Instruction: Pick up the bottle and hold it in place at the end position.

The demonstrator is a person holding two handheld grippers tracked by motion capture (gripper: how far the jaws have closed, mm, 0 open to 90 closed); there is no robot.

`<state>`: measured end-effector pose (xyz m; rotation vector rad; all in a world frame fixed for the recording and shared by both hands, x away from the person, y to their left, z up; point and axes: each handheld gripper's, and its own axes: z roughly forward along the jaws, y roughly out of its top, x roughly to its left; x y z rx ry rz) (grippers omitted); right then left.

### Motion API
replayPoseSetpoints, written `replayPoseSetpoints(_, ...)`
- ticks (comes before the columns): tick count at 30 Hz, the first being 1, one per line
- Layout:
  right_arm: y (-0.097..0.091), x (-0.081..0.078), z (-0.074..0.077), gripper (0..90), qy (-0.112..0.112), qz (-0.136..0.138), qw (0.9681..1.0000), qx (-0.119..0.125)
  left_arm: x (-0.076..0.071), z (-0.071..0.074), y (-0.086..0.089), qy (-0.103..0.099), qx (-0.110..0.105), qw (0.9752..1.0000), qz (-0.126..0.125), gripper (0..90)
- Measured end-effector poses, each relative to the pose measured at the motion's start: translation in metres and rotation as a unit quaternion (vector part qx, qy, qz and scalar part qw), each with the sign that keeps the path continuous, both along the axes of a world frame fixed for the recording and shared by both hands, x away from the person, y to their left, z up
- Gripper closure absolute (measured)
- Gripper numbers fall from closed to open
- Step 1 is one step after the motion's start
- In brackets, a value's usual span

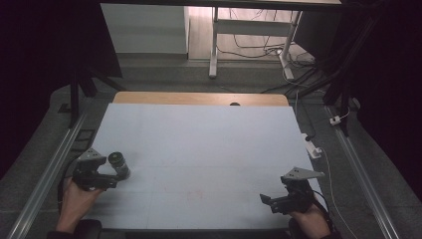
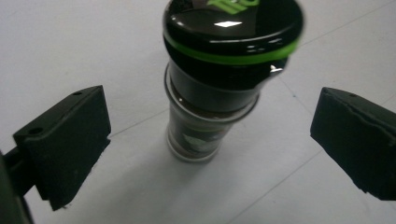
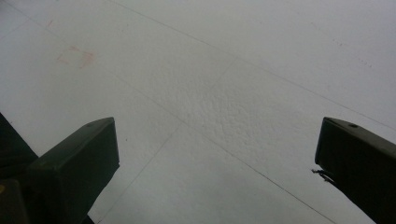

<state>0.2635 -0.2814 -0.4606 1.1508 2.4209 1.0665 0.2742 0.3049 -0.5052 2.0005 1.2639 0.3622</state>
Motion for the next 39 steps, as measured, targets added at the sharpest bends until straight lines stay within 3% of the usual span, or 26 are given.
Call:
replayPoseSetpoints(6,0.000,0.000,0.000,0.0,0.000,0.000,1.0000,-0.001,0.010,-0.007,-0.004,0.011,0.030,0.9994,-0.013,0.0)
replayPoseSetpoints(10,0.000,0.000,0.000,0.0,0.000,0.000,1.0000,-0.002,0.013,-0.010,-0.003,0.016,0.027,0.9993,-0.021,0.9)
replayPoseSetpoints(14,0.001,0.000,0.000,0.0,0.000,0.002,1.0000,-0.004,0.013,-0.011,-0.003,0.012,0.043,0.9985,-0.031,10.1)
replayPoseSetpoints(20,0.001,0.000,0.000,0.0,0.000,0.003,1.0000,-0.006,0.013,-0.011,0.002,0.008,0.028,0.9987,-0.041,31.5)
replayPoseSetpoints(29,0.001,0.000,0.000,0.0,0.001,0.003,1.0000,-0.008,0.014,-0.012,0.000,0.012,0.037,0.9972,-0.064,51.3)
replayPoseSetpoints(39,0.002,0.000,0.000,0.0,0.001,0.003,1.0000,-0.009,0.013,-0.010,-0.003,0.011,0.053,0.9967,-0.061,53.6)
